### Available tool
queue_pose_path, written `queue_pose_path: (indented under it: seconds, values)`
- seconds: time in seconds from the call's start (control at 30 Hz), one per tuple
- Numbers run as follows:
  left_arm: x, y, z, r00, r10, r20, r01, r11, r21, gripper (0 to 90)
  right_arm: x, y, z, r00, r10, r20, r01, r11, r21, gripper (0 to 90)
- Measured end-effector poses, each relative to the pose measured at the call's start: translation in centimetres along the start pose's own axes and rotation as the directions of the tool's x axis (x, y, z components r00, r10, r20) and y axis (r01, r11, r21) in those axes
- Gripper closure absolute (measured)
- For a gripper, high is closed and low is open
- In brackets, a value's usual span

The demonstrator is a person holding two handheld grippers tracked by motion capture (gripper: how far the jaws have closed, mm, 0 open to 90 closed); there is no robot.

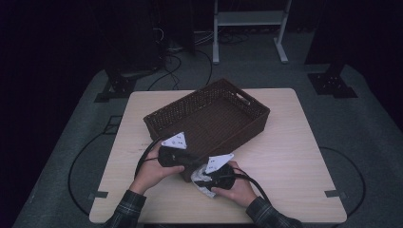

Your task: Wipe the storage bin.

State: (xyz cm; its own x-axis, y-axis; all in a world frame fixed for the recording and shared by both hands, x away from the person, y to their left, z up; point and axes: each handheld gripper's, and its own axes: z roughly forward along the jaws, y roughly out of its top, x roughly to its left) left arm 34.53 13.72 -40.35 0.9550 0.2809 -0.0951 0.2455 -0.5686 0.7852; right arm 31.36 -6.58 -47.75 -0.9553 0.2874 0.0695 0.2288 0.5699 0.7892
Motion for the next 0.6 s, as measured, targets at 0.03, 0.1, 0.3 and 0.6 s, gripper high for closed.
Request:
queue_pose_path:
  seconds: [0.03, 0.1, 0.3, 0.6]
  values:
    - [0.0, 0.0, 0.0, 1.0, -0.001, 0.0, 0.001, 1.0, 0.0, 69.6, -0.1, -0.1, -0.1, 1.0, 0.002, -0.001, -0.002, 1.0, 0.002, 71.2]
    - [0.0, 0.0, 0.0, 1.0, -0.001, 0.0, 0.001, 1.0, -0.001, 69.6, -0.3, -0.2, -0.2, 0.9999, 0.011, 0.005, -0.011, 1.0, 0.005, 71.2]
    - [0.0, 0.0, 0.0, 1.0, -0.001, 0.001, 0.001, 1.0, -0.002, 69.6, -1.4, -0.8, -1.3, 0.9981, 0.035, 0.05, -0.035, 0.999, 0.009, 71.2]
    - [0.0, 0.0, 0.0, 1.0, 0.001, 0.0, -0.001, 1.0, -0.003, 69.5, -1.7, -1.6, -3.9, 0.9925, 0.043, 0.114, -0.044, 0.999, 0.006, 70.9]
